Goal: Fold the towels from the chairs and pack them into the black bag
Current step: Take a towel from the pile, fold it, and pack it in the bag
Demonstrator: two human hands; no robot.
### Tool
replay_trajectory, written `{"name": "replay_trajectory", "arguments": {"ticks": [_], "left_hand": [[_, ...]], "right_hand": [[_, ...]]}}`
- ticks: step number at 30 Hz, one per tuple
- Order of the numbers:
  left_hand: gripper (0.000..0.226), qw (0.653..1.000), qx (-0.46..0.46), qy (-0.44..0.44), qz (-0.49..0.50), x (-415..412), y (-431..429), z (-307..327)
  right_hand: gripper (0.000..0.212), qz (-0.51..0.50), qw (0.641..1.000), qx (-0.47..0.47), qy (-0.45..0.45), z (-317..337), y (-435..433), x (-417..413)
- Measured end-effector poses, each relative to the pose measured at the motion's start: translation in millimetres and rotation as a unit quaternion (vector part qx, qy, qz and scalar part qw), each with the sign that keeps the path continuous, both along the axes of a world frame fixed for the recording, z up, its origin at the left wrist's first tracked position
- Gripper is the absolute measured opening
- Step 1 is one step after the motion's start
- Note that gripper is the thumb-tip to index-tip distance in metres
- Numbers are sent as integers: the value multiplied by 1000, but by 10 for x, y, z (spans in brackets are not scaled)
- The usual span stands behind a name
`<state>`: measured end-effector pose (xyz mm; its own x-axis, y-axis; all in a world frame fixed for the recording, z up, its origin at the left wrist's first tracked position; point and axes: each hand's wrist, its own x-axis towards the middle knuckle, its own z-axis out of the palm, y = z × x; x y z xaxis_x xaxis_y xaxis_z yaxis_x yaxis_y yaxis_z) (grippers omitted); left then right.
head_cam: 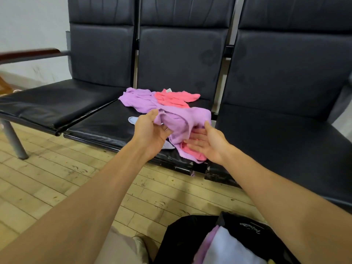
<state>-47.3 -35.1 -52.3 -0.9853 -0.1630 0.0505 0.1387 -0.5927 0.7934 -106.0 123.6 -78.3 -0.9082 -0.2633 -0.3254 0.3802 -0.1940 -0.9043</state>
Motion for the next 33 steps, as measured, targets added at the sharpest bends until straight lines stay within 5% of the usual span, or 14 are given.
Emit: {"name": "replay_trajectory", "arguments": {"ticks": [3,7,9,13,17,21,26,30,33], "left_hand": [[22,997,-27,-32,-66,49,106,47],[30,986,-89,-85,-111,46,251,38],[45,982,-117,-107,-99,6,323,6],[22,976,-153,-152,-26,-59,482,21],[23,961,-220,-168,15,-129,699,30],[28,949,-264,-172,34,-181,1001,20],[26,974,-156,-155,-59,-20,1518,-25],[49,969,-79,-179,-148,122,1812,-251],[47,972,2,-177,-152,183,1889,-315]], "right_hand": [[53,12,997,-62,-40,42,27,10],[18,-34,999,5,-21,43,-32,-13],[12,-68,996,55,-7,65,25,-25],[25,-90,989,104,49,231,303,-46],[3,-104,980,128,111,426,601,18],[17,-117,972,148,142,682,940,94],[34,-54,983,82,158,803,1503,342],[22,-2,973,128,190,636,1928,616],[23,32,981,97,164,359,2173,847]]}}
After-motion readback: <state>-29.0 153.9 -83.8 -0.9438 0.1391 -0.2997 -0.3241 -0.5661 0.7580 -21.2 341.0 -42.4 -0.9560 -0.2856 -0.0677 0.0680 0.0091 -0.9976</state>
